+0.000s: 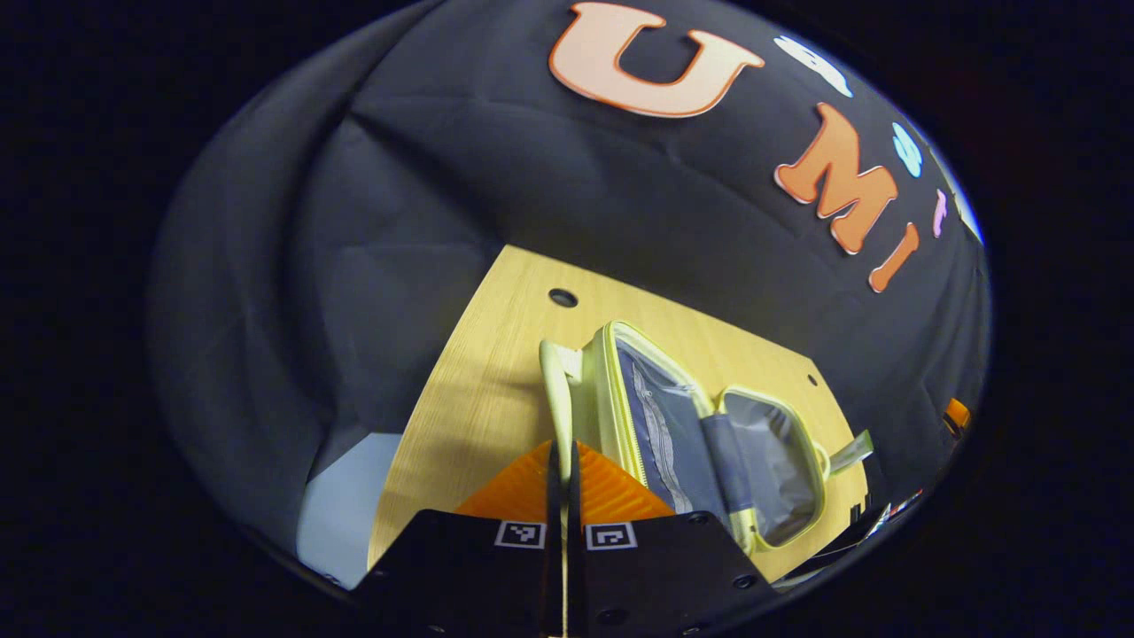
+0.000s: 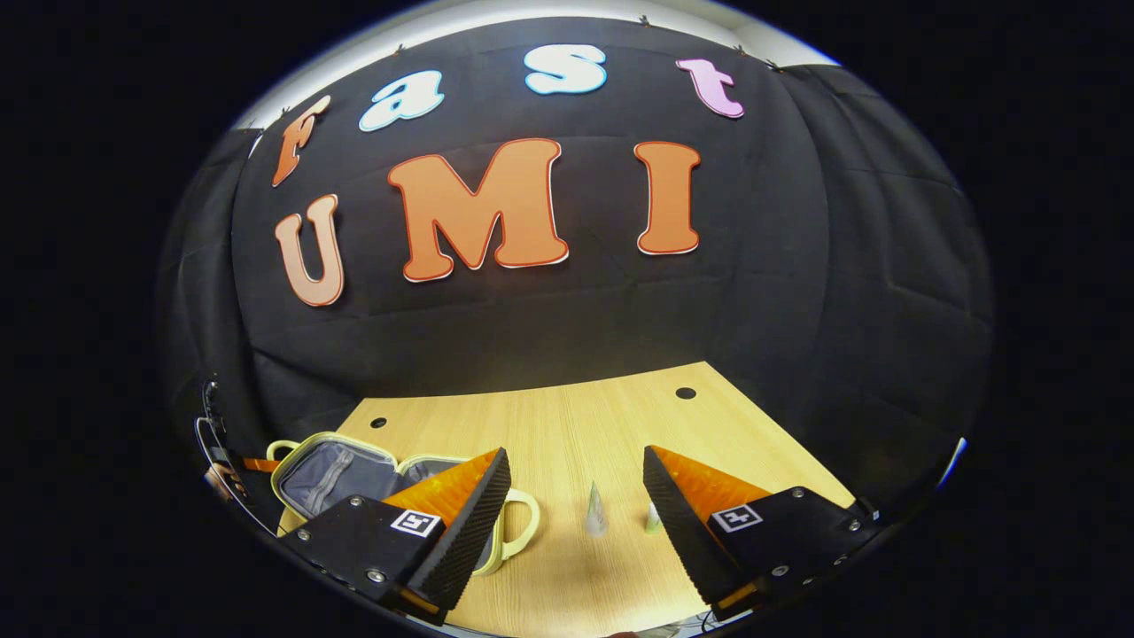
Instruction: First open the suitcase, pack the skin care products into it, and then close the suitcase.
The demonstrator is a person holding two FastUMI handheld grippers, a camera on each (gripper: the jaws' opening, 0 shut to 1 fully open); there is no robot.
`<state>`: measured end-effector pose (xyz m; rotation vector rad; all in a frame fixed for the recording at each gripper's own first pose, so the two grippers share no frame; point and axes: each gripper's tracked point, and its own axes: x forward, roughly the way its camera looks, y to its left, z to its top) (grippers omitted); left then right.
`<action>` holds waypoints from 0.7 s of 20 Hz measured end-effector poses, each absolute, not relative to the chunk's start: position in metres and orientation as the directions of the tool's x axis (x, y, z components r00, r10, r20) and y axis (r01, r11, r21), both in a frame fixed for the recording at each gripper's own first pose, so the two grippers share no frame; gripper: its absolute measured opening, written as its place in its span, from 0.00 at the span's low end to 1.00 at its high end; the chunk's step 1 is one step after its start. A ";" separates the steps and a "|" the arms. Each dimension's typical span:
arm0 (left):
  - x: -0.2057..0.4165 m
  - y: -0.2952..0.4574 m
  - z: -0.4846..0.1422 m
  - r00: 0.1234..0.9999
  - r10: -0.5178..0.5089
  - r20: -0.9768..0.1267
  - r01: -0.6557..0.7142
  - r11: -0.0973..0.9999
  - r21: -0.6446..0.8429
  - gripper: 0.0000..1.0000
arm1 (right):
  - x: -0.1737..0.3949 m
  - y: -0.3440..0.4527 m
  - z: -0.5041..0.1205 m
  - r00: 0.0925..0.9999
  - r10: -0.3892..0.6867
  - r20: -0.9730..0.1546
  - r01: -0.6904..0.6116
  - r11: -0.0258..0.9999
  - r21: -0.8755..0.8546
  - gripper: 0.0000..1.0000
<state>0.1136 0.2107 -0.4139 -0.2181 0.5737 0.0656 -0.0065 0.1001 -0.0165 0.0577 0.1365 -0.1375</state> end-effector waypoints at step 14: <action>0.108 0.274 -0.469 0.739 0.238 -0.630 -0.308 0.951 -0.002 0.55 | -0.019 0.066 -0.021 0.972 -0.186 -0.145 0.190 0.982 0.015 0.95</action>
